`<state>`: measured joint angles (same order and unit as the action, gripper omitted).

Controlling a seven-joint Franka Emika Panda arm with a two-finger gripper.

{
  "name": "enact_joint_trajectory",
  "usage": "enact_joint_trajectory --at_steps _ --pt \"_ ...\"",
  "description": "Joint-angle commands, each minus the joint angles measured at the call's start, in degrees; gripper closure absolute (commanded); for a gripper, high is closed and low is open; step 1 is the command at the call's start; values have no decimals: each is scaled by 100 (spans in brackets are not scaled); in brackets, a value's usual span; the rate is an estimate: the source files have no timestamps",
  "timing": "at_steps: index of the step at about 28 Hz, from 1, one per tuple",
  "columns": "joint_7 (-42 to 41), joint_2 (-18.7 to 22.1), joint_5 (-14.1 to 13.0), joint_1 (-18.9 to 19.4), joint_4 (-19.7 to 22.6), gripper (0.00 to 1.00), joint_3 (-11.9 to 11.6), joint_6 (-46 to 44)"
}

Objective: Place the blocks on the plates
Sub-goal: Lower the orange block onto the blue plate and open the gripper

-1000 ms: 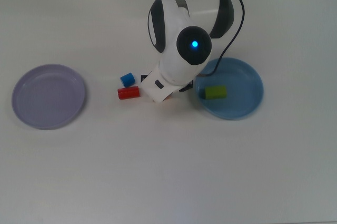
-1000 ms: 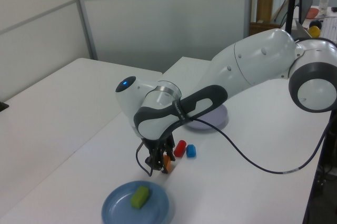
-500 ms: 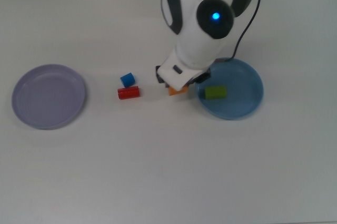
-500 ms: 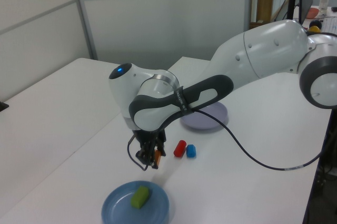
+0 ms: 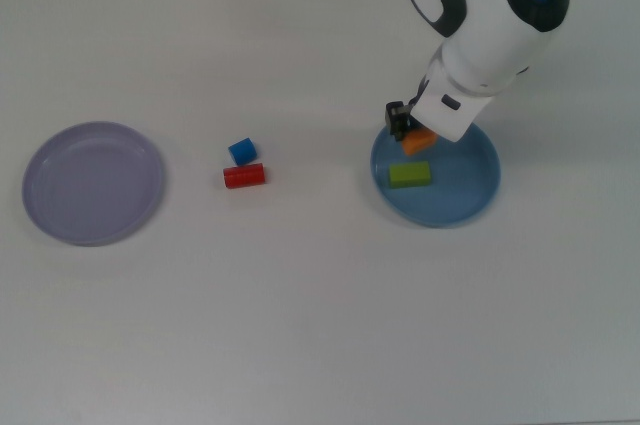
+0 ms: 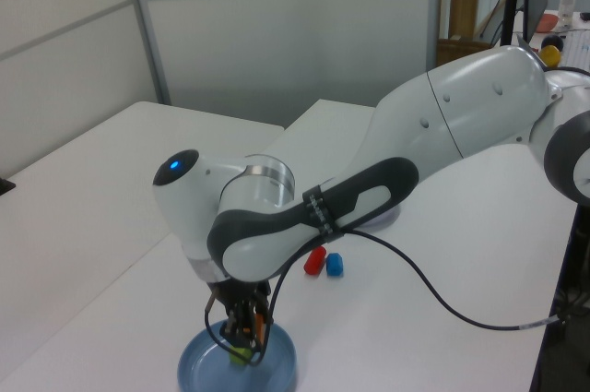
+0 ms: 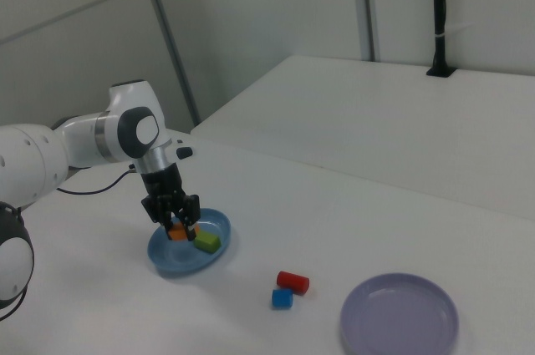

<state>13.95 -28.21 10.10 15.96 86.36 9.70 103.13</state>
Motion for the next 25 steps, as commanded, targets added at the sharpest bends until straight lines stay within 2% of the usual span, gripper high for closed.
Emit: enact_joint_trajectory --at_steps 1,5,6,10,11,14,22,25 --pt "29 -9 89 109 91 86 -30 -171" --pt "29 -62 185 127 100 75 -21 -171" --pt "38 -71 203 127 109 64 -30 -171" --pt "55 -123 273 188 109 41 -30 -171" --pt "90 -132 308 206 109 39 -30 -171" --pt "205 -132 432 215 118 38 -30 -171" --pt "213 -115 423 206 74 38 -74 -197" --pt "231 -53 344 75 48 33 -109 -197"
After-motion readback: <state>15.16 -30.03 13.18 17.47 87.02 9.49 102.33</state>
